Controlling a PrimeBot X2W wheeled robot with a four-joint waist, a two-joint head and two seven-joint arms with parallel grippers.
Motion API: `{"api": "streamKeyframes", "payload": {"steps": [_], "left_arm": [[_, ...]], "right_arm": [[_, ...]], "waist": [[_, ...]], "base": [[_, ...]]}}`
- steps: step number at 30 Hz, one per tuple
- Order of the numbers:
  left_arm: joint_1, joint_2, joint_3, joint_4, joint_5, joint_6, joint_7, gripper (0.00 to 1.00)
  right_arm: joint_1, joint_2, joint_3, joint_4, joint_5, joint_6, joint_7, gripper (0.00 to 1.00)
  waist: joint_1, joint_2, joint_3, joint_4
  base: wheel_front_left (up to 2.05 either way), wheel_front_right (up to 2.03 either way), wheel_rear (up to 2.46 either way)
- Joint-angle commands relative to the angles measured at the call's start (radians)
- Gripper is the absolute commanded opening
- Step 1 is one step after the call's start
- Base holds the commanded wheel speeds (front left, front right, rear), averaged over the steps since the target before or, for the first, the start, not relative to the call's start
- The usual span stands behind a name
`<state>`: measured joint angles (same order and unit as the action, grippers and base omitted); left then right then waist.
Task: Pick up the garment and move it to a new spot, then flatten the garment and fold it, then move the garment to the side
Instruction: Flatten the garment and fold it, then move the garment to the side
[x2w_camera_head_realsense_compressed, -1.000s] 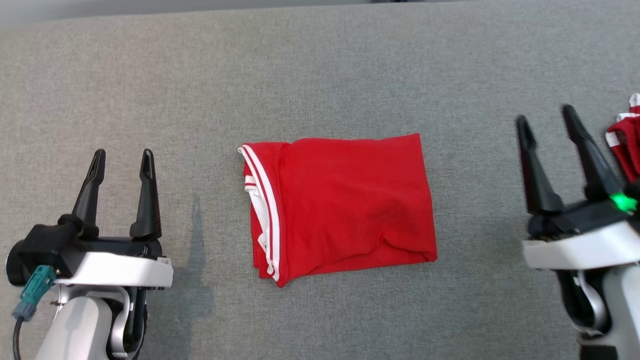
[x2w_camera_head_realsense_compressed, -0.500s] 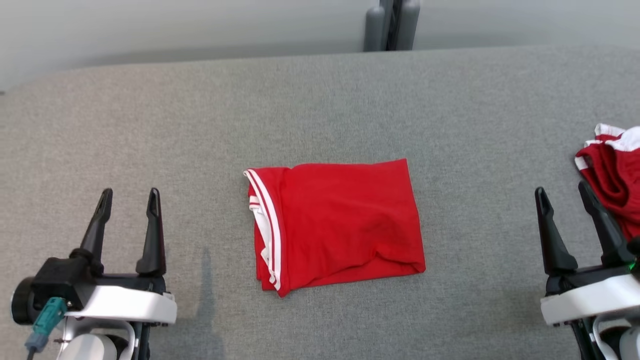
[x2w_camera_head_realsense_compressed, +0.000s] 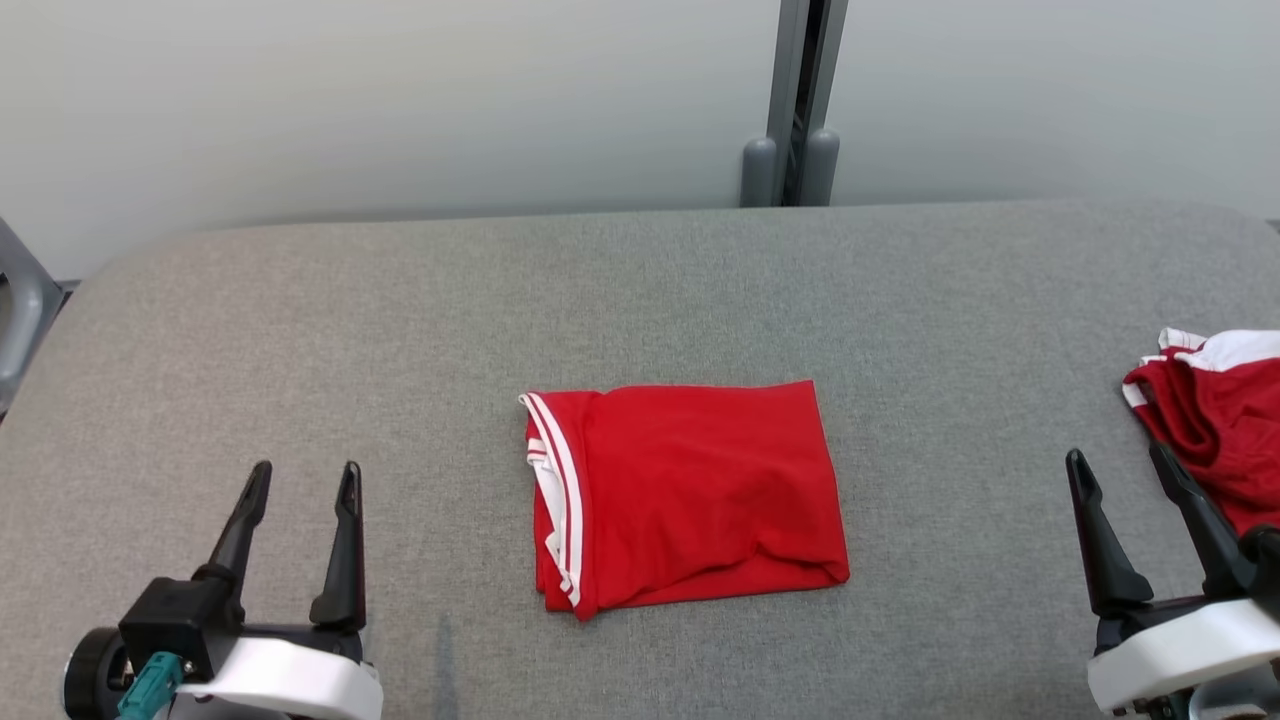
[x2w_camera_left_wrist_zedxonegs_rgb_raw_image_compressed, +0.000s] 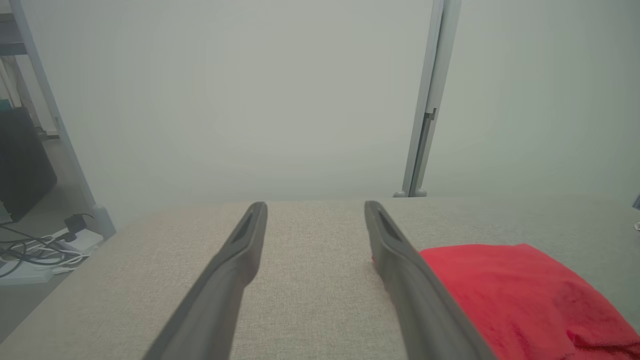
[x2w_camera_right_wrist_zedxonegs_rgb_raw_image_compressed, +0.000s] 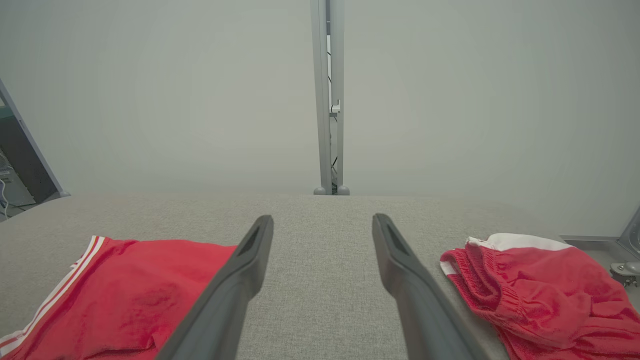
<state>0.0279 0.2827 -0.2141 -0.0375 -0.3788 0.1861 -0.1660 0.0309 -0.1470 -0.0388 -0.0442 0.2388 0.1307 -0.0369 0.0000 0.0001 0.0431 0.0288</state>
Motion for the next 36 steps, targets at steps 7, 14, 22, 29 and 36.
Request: {"api": "streamKeyframes", "payload": {"steps": [7,14,22,29,36], "left_arm": [[0.042,0.009,-0.008,-0.013,-0.006,0.011,0.017,1.00],[0.055,0.011,-0.013,-0.024,-0.009,0.020,0.029,1.00],[0.053,0.019,-0.011,-0.027,-0.012,0.026,0.037,1.00],[0.044,0.021,-0.017,-0.022,-0.019,0.022,0.032,1.00],[0.033,0.021,-0.022,-0.017,-0.017,0.020,0.028,1.00]], "right_arm": [[0.042,0.000,-0.014,-0.012,-0.003,0.000,0.027,1.00],[0.047,0.000,-0.014,-0.023,0.005,0.000,0.029,1.00],[0.032,0.004,-0.003,-0.012,0.013,0.000,0.016,1.00],[0.033,0.004,-0.001,-0.005,0.013,0.000,0.015,1.00],[0.033,0.002,-0.009,-0.002,0.015,0.000,0.015,1.00]], "waist": [[0.0000,-0.0001,-0.045,-0.001],[0.0000,-0.0001,-0.053,-0.009],[0.0000,-0.0001,-0.055,-0.018],[0.0000,-0.0001,-0.054,-0.013],[0.0000,-0.0001,-0.053,0.001]], "base": [[0.00,0.00,0.00],[0.00,0.00,0.00],[0.00,0.00,0.00],[0.00,0.00,0.00],[0.00,0.00,0.00]]}}
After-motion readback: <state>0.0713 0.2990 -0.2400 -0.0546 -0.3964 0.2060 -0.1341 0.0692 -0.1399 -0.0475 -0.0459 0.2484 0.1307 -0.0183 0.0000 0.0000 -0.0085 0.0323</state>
